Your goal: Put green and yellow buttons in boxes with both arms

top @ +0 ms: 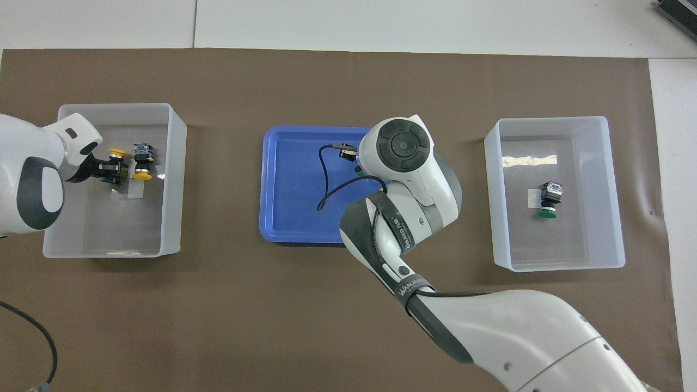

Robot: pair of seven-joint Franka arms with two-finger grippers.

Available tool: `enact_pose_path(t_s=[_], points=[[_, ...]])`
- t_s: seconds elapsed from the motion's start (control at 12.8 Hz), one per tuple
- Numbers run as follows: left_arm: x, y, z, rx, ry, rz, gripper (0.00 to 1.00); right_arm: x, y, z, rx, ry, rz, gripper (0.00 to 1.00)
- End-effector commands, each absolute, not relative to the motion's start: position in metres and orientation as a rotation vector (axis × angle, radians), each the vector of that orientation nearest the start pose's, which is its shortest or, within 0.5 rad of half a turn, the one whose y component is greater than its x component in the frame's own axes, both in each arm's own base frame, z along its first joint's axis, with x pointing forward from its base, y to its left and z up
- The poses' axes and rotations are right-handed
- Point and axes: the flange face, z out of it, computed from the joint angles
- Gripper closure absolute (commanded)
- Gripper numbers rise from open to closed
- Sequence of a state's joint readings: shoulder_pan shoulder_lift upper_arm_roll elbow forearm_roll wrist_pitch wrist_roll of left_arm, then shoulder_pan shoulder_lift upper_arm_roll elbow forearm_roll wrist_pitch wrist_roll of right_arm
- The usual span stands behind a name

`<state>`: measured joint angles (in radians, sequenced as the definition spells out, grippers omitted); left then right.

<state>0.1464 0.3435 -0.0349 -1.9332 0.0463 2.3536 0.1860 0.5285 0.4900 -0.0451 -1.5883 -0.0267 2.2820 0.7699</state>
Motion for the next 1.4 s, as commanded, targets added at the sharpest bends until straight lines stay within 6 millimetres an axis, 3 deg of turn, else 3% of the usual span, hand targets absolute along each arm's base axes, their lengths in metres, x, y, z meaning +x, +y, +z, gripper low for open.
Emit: enact_pose_path(t_s=[0.0, 0.23, 0.31, 0.39, 0.55, 0.7, 0.78, 0.94, 1.09, 1.17, 1.25, 1.33], points=[[0.622, 0.07, 0.325, -3.09, 0.151, -0.127, 0.22, 0.611, 0.284, 0.463, -3.019, 0.352, -0.316, 1.0], [0.633, 0.067, 0.348, -3.088, 0.162, -0.101, 0.22, 0.612, 0.186, 0.526, -3.086, 0.226, -0.284, 1.0], [0.643, 0.061, 0.367, -3.087, 0.175, -0.075, 0.22, 0.609, 0.137, 0.543, -3.122, 0.14, -0.237, 1.0], [0.653, 0.053, 0.394, -3.086, 0.192, -0.06, 0.22, 0.603, 0.096, 0.546, -3.149, 0.033, -0.174, 1.0], [0.661, 0.037, 0.439, -3.082, 0.222, -0.009, 0.22, 0.589, 0.02, 0.524, -3.167, -0.092, -0.096, 1.0], [0.661, 0.002, 0.479, -3.082, 0.263, 0.074, 0.22, 0.562, -0.03, 0.483, -3.166, -0.185, -0.134, 1.0], [0.659, -0.007, 0.5, -3.084, 0.229, 0.096, 0.21, 0.55, -0.048, 0.458, -3.167, -0.192, -0.128, 1.0], [0.647, -0.023, 0.522, -3.08, 0.239, 0.186, 0.2, 0.54, -0.063, 0.415, -3.158, -0.198, -0.111, 1.0], [0.637, -0.042, 0.54, -3.073, 0.21, 0.228, 0.19, 0.536, -0.061, 0.381, -3.107, -0.126, -0.134, 1.0], [0.629, -0.049, 0.559, -3.075, 0.224, 0.195, 0.17, 0.538, -0.055, 0.366, -3.077, -0.086, -0.136, 1.0], [0.619, -0.049, 0.582, -3.078, 0.223, 0.134, 0.14, 0.54, -0.048, 0.354, -3.061, -0.076, -0.131, 1.0], [0.609, -0.05, 0.587, -3.077, 0.207, 0.137, 0.11, 0.543, -0.043, 0.347, -3.056, -0.075, -0.14, 1.0]])
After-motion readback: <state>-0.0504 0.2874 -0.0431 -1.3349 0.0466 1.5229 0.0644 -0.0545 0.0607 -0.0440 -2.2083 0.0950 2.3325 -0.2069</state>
